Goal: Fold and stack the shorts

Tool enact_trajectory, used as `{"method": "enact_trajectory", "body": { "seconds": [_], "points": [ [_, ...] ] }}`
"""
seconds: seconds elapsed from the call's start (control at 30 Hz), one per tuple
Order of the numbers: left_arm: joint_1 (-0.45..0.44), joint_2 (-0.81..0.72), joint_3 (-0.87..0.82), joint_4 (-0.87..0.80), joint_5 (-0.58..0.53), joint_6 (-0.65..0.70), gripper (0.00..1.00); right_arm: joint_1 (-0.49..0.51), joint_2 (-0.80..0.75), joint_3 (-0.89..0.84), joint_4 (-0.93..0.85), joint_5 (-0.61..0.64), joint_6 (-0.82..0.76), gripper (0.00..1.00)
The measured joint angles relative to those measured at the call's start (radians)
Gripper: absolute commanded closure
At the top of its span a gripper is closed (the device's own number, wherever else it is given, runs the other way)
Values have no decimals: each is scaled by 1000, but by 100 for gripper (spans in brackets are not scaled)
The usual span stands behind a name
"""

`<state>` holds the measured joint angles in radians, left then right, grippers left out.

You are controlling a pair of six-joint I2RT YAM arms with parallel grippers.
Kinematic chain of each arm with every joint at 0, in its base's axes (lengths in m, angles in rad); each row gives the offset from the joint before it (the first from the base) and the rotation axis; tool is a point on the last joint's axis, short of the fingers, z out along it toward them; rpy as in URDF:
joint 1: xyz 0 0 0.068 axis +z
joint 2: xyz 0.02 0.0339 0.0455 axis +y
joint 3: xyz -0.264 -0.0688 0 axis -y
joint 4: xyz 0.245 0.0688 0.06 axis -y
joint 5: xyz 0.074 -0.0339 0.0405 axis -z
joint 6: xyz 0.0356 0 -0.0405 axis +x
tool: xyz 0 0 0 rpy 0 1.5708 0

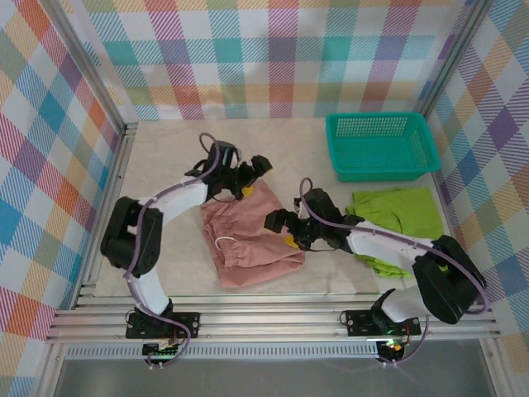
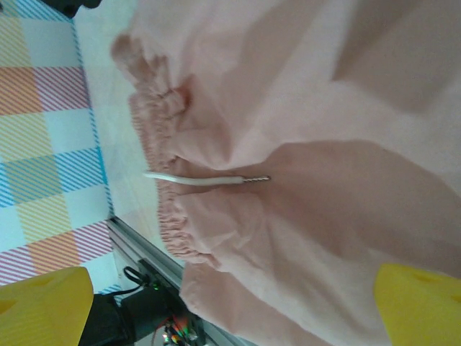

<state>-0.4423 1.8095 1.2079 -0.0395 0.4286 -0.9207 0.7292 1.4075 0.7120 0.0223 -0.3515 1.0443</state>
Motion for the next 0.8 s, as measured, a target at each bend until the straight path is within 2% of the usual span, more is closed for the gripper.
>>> {"method": "enact_trajectory", "body": {
  "seconds": [0.23,0.43,0.8],
  "points": [
    [-13,165,107,6,-21,-3,0,26,84,-94,79,4,52,1],
    [-11,274,188,8,-52,23,0,26,72,-143,158,8,78,0],
    [-10,257,176,13,-84,86,0,26,50,-181,221,13,101,1]
  ]
}}
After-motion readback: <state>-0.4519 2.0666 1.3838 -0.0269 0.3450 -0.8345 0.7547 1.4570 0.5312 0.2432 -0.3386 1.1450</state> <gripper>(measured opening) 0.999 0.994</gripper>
